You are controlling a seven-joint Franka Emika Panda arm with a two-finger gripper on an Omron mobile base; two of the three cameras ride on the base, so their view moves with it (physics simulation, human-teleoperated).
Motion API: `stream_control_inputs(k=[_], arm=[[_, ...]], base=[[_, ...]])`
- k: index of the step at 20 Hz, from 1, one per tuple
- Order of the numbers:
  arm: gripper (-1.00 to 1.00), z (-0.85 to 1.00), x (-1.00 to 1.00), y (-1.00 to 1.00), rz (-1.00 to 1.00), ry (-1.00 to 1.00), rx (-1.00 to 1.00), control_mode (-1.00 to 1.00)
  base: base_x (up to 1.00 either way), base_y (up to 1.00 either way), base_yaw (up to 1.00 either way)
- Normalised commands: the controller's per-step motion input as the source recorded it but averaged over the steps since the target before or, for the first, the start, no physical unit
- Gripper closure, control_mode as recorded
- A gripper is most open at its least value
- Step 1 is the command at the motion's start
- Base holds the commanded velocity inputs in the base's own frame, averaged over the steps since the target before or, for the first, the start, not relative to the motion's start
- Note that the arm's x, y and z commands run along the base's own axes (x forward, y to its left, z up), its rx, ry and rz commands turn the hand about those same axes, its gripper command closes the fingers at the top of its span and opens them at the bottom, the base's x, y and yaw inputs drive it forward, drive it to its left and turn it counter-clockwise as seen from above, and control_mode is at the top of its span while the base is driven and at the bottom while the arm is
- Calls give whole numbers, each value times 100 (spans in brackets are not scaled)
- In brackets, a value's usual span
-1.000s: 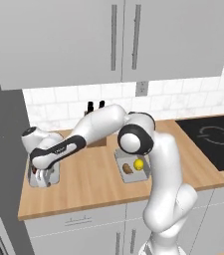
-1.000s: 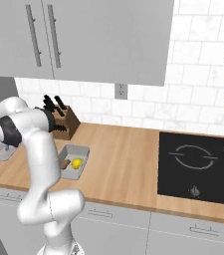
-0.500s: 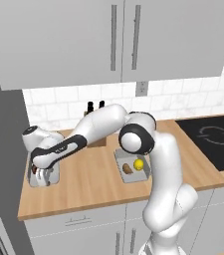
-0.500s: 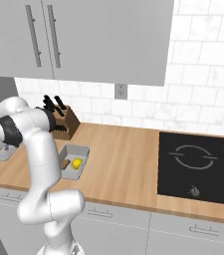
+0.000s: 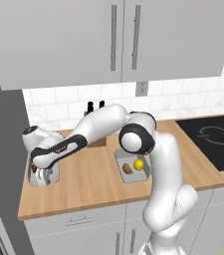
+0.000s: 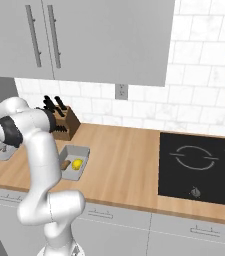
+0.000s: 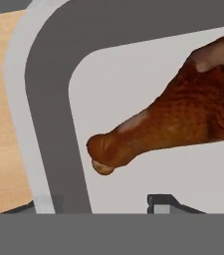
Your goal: Take the meat container that has the chicken drumstick and place it on the second highest rack of the freezer. Then take the vegetable container that has the sweet potato and lemon and place it on the highest rack of the freezer.
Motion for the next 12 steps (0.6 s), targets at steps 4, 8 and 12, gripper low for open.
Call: stream_control_inputs(k=[4, 8, 12], arm=[[100, 0, 0, 0, 0, 0, 0, -100], [100, 0, 0, 0, 0, 0, 0, -100], [100, 13, -21, -28, 0, -4, 0, -100]], base=[[0, 0, 0], [0, 0, 0], [0, 0, 0]])
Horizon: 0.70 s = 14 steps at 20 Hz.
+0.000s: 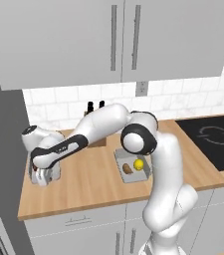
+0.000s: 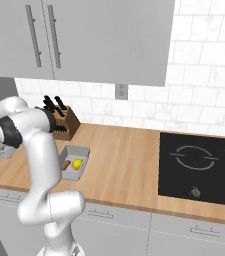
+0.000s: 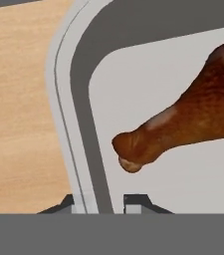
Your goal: Take the meat container that has the chicken drumstick and place it on the second highest rack of the freezer. Then take the vegetable container that has the sweet potato and lemon and place it on the highest rack of the freezer.
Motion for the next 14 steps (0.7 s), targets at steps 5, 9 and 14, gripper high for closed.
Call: stream_control_inputs(k=[5, 9, 14], arm=[[100, 65, -73, -91, 6, -15, 1, -100], [100, 90, -71, -100, 4, -14, 4, -100], [100, 99, -49, -100, 3, -5, 16, -100]], base=[[0, 0, 0], [0, 0, 0], [0, 0, 0]])
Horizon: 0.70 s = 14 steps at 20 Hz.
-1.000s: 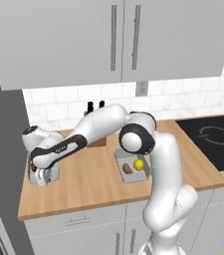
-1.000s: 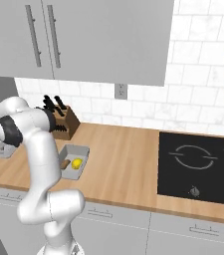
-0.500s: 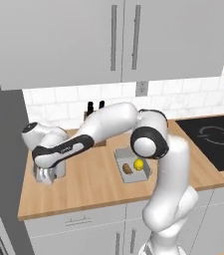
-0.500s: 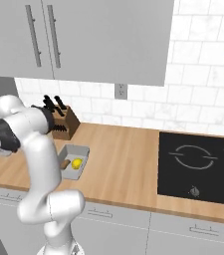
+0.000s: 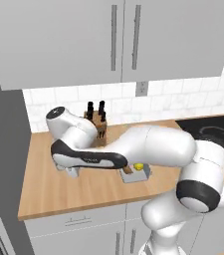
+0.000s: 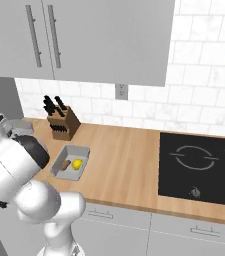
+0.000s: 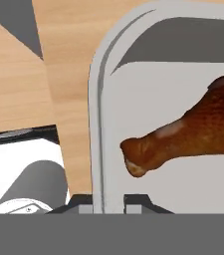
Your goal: Take the meat container that has the chicken drumstick and place it on the second highest rack of the freezer. Then take the vegetable container that has the sweet potato and lemon and place it on the highest rack of the freezer.
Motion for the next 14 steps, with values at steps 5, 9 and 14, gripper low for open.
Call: stream_control_inputs(k=[5, 9, 14], arm=[[100, 66, -44, -100, 3, 1, 25, -100], [100, 54, -45, -100, 11, 0, 21, -100], [100, 72, -44, -100, 10, 2, 9, -100]], base=[[0, 0, 0], [0, 0, 0], [0, 0, 0]])
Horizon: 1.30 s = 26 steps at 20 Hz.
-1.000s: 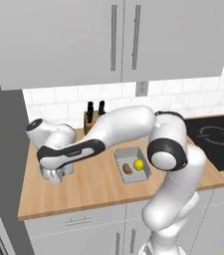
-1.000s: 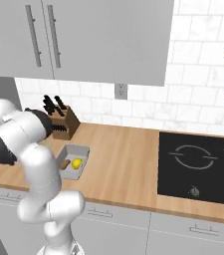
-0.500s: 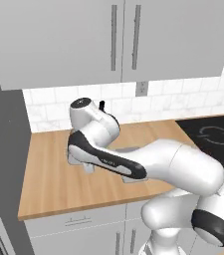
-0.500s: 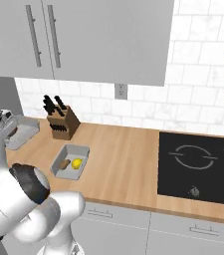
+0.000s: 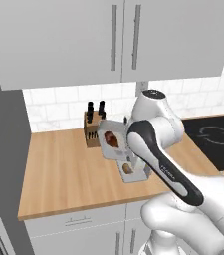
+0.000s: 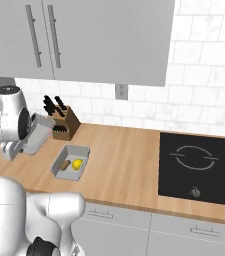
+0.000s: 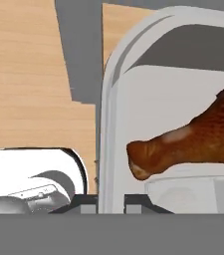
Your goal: Take the meat container that has the chicken drumstick and place it on the second highest rack of the freezer. Then take the vegetable container that has the sweet potato and lemon and place it on the highest rack of the freezer.
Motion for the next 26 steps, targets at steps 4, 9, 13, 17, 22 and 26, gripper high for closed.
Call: stream_control_inputs(k=[4, 9, 13, 17, 22, 26], arm=[[100, 67, -22, -98, 0, 10, 0, -100], [100, 28, -12, -78, 0, 4, -12, -100], [100, 1, 0, -31, -1, 0, -23, -100], [100, -3, -7, -11, 0, 0, -22, -100], [100, 0, -6, -7, 0, 0, -6, -100], [100, 1, -21, -30, 3, 0, -2, -100]], base=[[0, 0, 0], [0, 0, 0], [0, 0, 0], [0, 0, 0], [0, 0, 0], [0, 0, 0]])
